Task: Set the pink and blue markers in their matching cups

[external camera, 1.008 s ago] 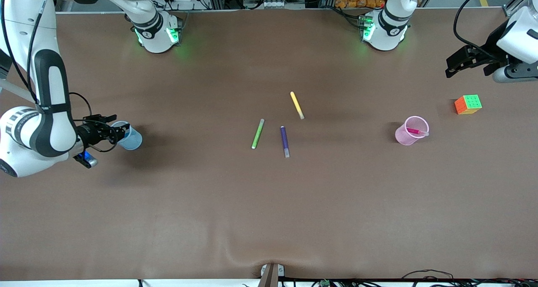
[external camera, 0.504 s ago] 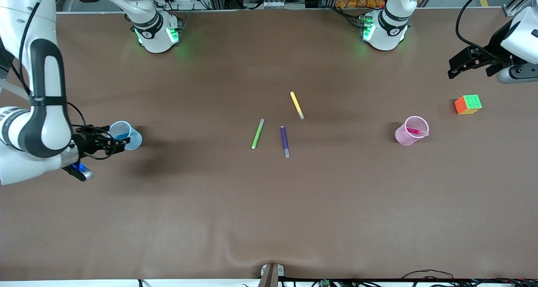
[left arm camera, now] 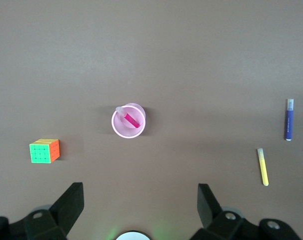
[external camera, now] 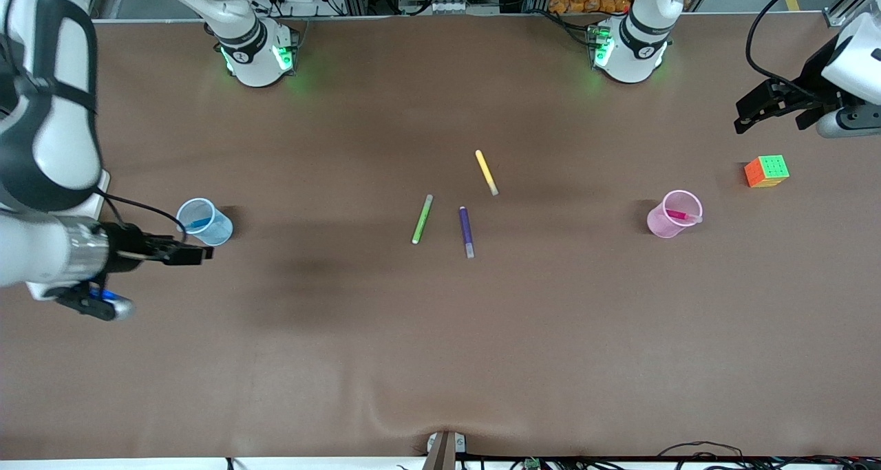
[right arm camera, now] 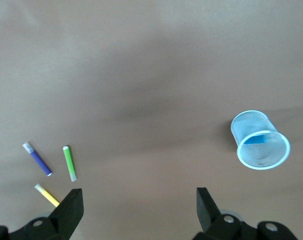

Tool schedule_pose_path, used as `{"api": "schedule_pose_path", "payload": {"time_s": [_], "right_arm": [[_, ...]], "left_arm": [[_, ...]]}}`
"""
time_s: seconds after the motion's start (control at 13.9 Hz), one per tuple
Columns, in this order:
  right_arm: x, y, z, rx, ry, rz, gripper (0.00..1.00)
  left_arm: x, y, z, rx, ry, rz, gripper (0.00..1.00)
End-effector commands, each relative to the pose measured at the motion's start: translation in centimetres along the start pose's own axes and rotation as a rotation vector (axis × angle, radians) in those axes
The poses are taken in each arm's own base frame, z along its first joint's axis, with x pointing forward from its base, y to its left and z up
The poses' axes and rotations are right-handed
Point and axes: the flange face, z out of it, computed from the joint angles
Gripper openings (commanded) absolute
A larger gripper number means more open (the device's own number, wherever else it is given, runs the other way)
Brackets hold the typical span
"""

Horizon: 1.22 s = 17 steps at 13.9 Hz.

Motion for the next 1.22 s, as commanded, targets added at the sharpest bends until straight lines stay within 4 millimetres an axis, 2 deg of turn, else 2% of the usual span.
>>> {"api": "schedule_pose_path", "payload": {"time_s": [0.0, 0.14, 0.22, 0.29, 0.36, 0.43, 0.5, 0.65, 0.72, 0.79, 1.08, 1.15], "right_arm": [[-3.4, -0.2, -4.7, 0.008, 0.055, -0.037, 1.00], [-4.3, 1.2, -6.4, 0.013, 0.061, -0.027, 1.00], [-5.0, 2.4, -7.7, 0.020, 0.061, -0.013, 1.00], [-5.9, 2.7, -8.8, 0.026, 0.069, -0.017, 1.00], [-7.9, 2.3, -10.6, 0.023, 0.086, -0.029, 1.00], [-9.1, 2.1, -11.7, -0.024, 0.118, -0.029, 1.00], [-10.3, 1.0, -12.0, -0.082, 0.137, -0.055, 1.00], [-14.4, 0.6, -15.3, -0.156, 0.216, -0.067, 1.00], [-15.4, 0.4, -15.2, -0.162, 0.212, -0.071, 1.00], [-16.2, 1.1, -15.3, -0.161, 0.217, -0.061, 1.00], [-19.8, 3.0, -13.3, -0.145, 0.280, -0.051, 1.00], [-19.6, 3.4, -13.0, -0.146, 0.274, -0.047, 1.00]], "left_arm": [[-0.5, -0.8, -0.4, 0.005, 0.019, -0.002, 1.00], [-0.2, -0.8, -1.3, 0.006, 0.036, -0.002, 1.00], [-0.2, -0.8, -1.2, 0.007, 0.030, 0.001, 1.00], [-0.3, -0.7, -1.2, 0.006, 0.028, 0.003, 1.00], [-0.3, -0.7, -1.1, 0.005, 0.027, 0.018, 1.00], [-0.3, -0.8, -1.1, 0.001, 0.026, 0.031, 1.00], [-0.4, -1.2, -1.2, -0.002, 0.027, 0.035, 1.00], [-0.6, -1.2, -1.2, -0.002, 0.025, 0.038, 1.00], [-0.7, -1.1, -1.3, -0.002, 0.027, 0.040, 1.00], [-0.7, -1.1, -1.2, -0.002, 0.023, 0.040, 1.00], [-0.4, -1.1, -1.2, 0.001, 0.020, 0.072, 1.00], [-0.3, -1.1, -1.3, 0.000, 0.023, 0.064, 1.00]]}}
